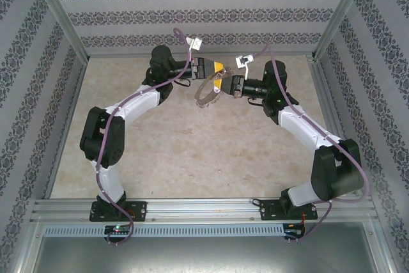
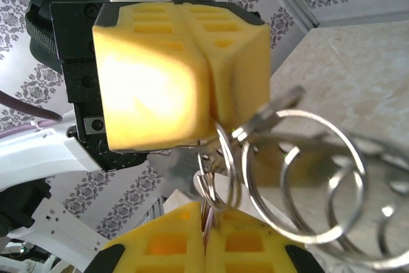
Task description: Put the keys on the keyring
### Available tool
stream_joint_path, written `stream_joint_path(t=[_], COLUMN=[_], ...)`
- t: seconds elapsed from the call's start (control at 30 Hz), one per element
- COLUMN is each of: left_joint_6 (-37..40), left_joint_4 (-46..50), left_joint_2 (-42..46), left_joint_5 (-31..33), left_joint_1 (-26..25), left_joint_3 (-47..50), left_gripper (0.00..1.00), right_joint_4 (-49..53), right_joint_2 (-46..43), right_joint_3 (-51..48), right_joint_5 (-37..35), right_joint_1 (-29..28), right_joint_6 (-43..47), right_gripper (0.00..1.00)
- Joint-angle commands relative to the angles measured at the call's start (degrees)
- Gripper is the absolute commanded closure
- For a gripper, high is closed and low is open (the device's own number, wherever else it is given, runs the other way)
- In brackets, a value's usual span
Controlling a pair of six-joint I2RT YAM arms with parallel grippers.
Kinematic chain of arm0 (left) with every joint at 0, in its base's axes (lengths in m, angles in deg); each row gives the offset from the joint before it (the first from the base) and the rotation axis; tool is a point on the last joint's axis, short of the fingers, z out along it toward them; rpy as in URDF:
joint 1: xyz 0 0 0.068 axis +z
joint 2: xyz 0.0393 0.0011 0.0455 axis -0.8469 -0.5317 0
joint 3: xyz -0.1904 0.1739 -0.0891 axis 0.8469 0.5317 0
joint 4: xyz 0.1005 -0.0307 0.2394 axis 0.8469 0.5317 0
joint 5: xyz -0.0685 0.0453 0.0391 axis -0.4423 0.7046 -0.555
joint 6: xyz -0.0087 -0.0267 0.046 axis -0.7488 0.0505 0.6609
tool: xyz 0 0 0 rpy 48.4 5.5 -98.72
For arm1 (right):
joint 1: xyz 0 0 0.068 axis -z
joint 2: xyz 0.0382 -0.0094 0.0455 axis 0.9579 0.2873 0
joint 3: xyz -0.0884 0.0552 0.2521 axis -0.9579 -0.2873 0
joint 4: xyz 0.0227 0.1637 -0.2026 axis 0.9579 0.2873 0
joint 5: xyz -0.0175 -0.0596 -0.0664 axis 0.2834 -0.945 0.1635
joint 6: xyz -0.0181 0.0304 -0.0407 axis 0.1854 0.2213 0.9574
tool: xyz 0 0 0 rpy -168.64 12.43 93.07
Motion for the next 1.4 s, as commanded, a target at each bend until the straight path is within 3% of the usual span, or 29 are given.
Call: stream_joint_path(t=[0.0,0.13,0.23,0.33,0.63,1.37], left_joint_6=[-0.9,-0.99,-0.89,-0.9,-2.53,-3.7], left_joint_4=[-4.21,-4.31,-4.38,-4.38,-6.43,-7.15], left_joint_2=[-0.34,-0.36,-0.28,-0.35,-0.81,-1.15], left_joint_5=[0.99,0.94,0.91,0.83,0.55,1.0], left_joint_1=[-0.69,-0.64,-0.68,-0.53,-0.62,-0.62], left_joint_3=[0.54,0.76,0.63,0.59,0.11,-0.6], left_gripper=[1.0,1.0,1.0,1.0,1.0,1.0], right_joint_4=[-2.0,-2.56,-2.62,-3.22,-3.17,-6.47], right_joint_2=[0.96,1.59,-0.77,-4.3,-13.65,-2.78], right_joint_3=[3.91,4.14,1.93,-1.16,-7.15,-2.01], right_joint_5=[4.71,8.04,6.74,6.55,4.91,1.9], right_joint_1=[-2.71,-2.52,-0.39,3.39,12.65,4.68], right_joint_6=[2.15,1.82,1.33,0.16,-1.05,0.03], right_gripper=[1.0,0.98,0.65,0.56,0.55,0.61])
